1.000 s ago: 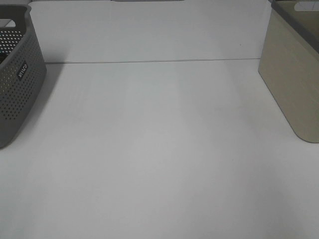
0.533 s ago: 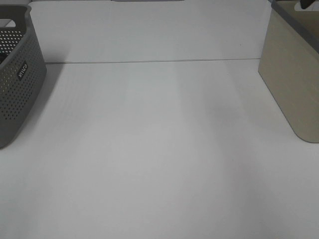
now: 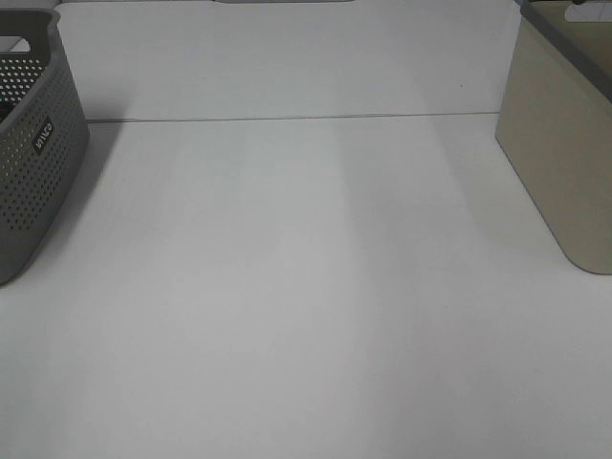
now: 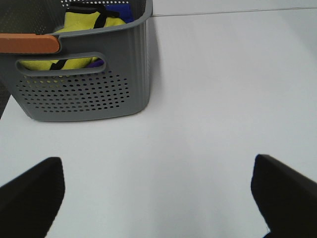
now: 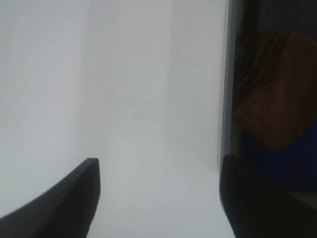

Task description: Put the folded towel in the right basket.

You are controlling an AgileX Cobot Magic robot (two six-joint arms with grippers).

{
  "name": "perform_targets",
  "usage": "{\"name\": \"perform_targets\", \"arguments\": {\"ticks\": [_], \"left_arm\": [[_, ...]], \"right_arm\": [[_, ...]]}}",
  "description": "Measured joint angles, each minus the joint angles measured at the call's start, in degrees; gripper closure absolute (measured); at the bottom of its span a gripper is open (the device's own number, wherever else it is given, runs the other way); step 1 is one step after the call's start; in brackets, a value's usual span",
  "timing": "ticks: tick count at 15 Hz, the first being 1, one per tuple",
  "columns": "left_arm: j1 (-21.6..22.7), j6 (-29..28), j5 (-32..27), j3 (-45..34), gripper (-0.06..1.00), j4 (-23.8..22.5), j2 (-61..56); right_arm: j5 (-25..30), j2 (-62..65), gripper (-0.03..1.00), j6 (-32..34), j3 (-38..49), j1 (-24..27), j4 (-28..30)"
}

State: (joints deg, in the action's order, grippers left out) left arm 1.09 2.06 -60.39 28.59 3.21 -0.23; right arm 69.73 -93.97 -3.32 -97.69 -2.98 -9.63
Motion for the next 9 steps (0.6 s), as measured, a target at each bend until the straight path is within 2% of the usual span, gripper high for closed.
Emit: {"name": "perform_targets", "arguments": {"ticks": [6,7,8,9], "left_arm": [[0.00,0.00,0.00,0.00,-0.03,0.00,0.00],[0.00,0.00,0.00,0.00,-0.03,0.00,0.00],[0.00,0.00,0.00,0.00,-0.03,0.00,0.00],[0.00,0.00,0.00,0.00,-0.03,0.00,0.00]], "right_arm": [[0.06,22.63,0.31,0.69,28.19,0.00,1.49],[0.06,26.53,0.31,0.86,33.86,0.00,1.49],[0.06,34.89,0.31,0.86,44.00,0.00,1.49],[0.06,39.65,0.31,0.86,49.27,0.00,1.55]]}}
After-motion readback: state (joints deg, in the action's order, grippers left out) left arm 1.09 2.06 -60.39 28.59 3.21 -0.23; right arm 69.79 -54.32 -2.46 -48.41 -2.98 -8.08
